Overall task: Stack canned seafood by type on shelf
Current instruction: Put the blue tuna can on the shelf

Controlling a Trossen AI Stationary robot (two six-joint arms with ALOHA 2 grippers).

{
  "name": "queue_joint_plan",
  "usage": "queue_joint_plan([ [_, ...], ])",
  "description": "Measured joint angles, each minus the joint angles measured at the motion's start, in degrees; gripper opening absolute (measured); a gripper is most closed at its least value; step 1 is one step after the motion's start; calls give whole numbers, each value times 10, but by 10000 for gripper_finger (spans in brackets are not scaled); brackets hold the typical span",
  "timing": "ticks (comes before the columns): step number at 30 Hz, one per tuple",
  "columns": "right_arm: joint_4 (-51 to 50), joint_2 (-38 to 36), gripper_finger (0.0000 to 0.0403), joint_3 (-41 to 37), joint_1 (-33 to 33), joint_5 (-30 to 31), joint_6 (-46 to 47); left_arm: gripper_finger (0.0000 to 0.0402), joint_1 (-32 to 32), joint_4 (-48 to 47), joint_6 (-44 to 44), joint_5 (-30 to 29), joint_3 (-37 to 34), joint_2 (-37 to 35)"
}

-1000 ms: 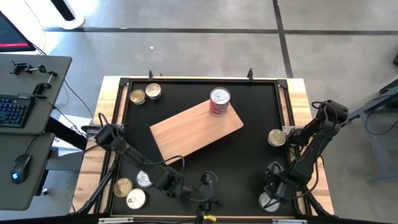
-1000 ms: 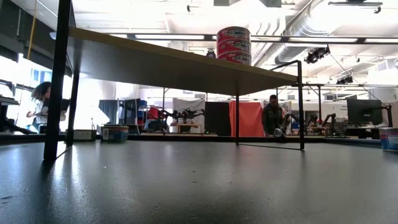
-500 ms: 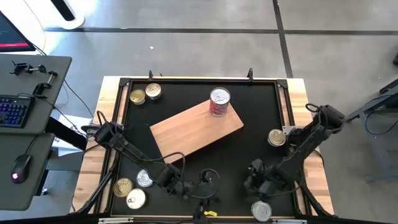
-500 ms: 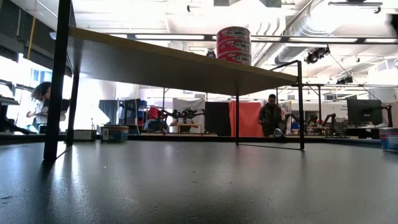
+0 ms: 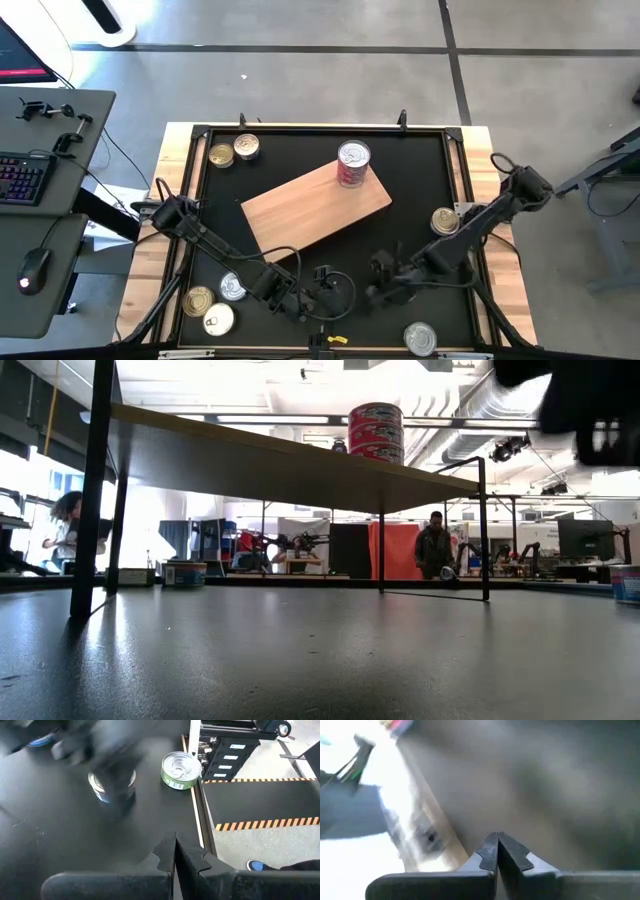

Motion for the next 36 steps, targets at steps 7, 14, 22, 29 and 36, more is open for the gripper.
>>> queue_joint_plan([
  [7,-56,-5,0,23,110,-138,108,0,-1,-5,13,-1,0,0],
  [14,-116,19,0,21,211,-161,283,0,11,-7,31,-1,0,0],
  [22,-131,62,0,21,215,-153,318,0,29,-7,40,3,0,0],
  [29,-215,76,0,25,196,-178,295,0,33,-7,40,4,0,0],
  [36,-412,29,0,20,192,-191,300,0,32,-9,40,6,0,0],
])
